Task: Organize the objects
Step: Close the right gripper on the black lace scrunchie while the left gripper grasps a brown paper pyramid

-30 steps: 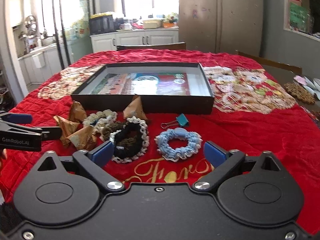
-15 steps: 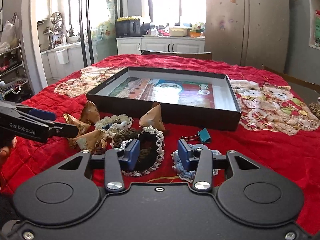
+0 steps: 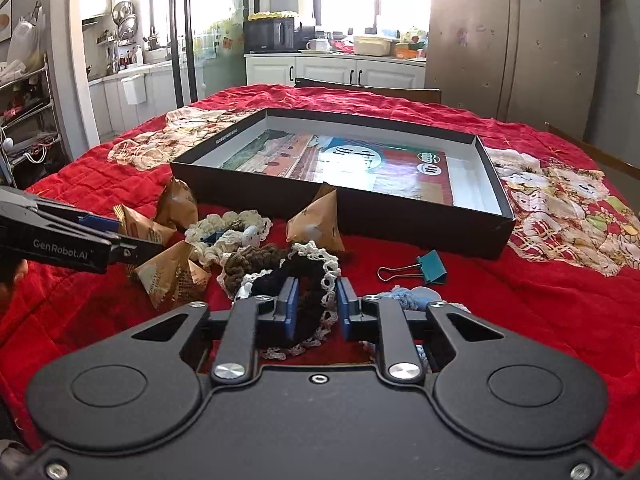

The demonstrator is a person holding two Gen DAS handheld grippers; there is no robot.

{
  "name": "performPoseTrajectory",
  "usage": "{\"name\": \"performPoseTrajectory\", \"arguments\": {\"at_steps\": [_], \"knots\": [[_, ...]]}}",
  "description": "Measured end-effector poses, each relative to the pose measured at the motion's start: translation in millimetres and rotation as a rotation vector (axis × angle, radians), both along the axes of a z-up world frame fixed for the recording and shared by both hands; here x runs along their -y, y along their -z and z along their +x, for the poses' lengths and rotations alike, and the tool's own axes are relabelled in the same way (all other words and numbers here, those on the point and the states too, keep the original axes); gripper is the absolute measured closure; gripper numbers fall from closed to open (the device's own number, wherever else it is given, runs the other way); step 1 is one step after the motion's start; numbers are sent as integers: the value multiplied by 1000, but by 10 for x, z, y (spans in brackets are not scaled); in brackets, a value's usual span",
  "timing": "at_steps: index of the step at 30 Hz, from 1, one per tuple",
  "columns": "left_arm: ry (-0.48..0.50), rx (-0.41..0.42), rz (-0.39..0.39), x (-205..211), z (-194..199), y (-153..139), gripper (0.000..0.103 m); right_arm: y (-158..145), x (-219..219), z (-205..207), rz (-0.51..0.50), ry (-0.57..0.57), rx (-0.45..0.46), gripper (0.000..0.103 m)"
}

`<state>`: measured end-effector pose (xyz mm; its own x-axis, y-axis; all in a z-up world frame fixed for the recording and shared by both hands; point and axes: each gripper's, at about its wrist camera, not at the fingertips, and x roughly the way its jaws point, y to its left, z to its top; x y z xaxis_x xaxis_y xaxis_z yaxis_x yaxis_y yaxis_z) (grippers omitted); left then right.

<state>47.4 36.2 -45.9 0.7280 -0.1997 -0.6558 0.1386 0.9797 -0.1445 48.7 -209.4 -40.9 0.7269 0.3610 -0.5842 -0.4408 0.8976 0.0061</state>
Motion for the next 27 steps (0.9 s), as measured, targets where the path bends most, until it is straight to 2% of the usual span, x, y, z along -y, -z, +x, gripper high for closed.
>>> {"name": "performPoseTrajectory", "arguments": {"at_steps": [8,13,20,27], "knots": [[-1,13,-9,-25,-5,-12,55,0,18,3,-2,3,13,92],[10,48,-3,-21,-78,-120,56,-51,25,-31,-16,2,54,93],[49,105,-8,28,-96,-375,56,-280,78,-59,2,2,112,93],[62,139,-8,79,97,-550,56,-538,135,19,34,14,168,93]]}}
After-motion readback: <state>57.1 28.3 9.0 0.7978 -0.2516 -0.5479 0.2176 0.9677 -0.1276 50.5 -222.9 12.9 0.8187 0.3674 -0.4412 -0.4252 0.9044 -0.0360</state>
